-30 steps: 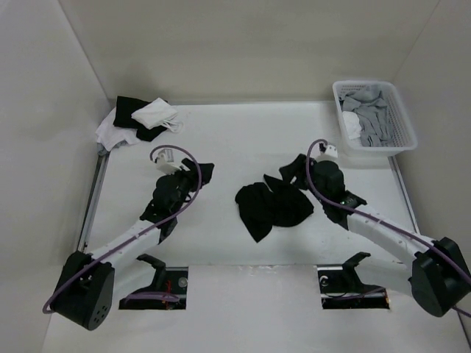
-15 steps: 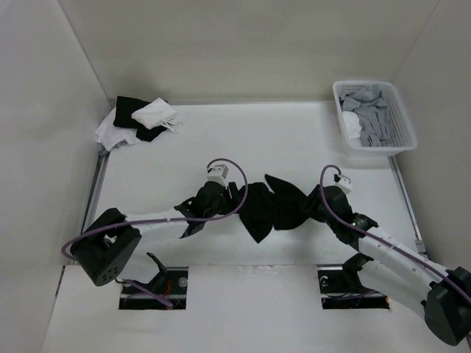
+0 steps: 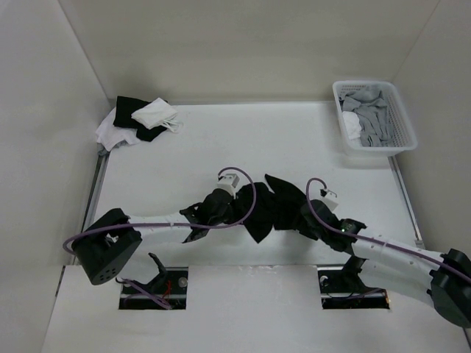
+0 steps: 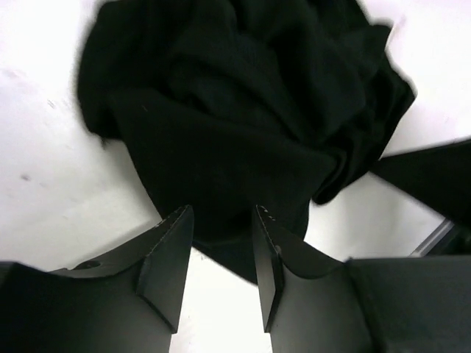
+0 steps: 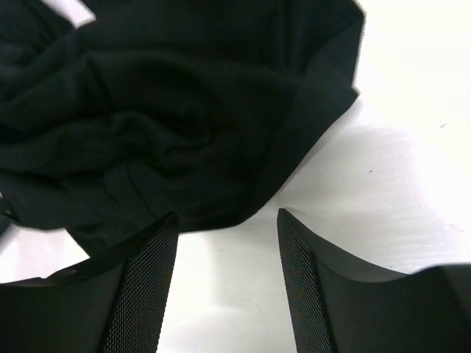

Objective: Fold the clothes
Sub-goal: Flatten the tank top out

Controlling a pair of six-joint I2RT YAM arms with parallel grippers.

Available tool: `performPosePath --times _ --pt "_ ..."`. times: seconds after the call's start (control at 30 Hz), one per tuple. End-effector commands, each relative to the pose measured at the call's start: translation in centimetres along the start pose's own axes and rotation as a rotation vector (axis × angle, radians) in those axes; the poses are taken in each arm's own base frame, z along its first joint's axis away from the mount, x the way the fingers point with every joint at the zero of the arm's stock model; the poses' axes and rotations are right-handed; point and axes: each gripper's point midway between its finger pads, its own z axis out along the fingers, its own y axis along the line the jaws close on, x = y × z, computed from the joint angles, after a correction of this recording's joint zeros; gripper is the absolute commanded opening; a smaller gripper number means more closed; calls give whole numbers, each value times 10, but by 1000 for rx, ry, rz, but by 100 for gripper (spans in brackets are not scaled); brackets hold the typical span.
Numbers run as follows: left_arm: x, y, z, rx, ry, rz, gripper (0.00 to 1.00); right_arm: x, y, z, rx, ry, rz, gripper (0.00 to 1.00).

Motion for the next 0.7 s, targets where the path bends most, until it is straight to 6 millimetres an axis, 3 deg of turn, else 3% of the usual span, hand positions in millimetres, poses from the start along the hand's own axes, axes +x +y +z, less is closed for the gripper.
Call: performPosePath --times 0.0,0.23,0.37,0.43,0.47,0.57,0.67 --pt "30 3 3 -12 94 -10 33 -15 0 -1 32 -71 53 58" --pt "41 8 22 -49 130 -15 28 -22 3 10 91 -82 33 48" --pt "36 8 26 -38 102 -28 13 -24 3 17 128 -92 12 25" --pt "28 7 24 -27 82 -32 7 -32 9 21 128 -119 -1 7" --pt "22 7 22 -26 68 -30 5 -37 14 20 113 -140 -4 4" --pt "-26 32 3 -84 -71 -61 1 -86 56 -18 -29 -311 -18 1" --pt "-60 64 -21 -164 -175 -125 1 -130 82 -75 -170 -440 -23 2"
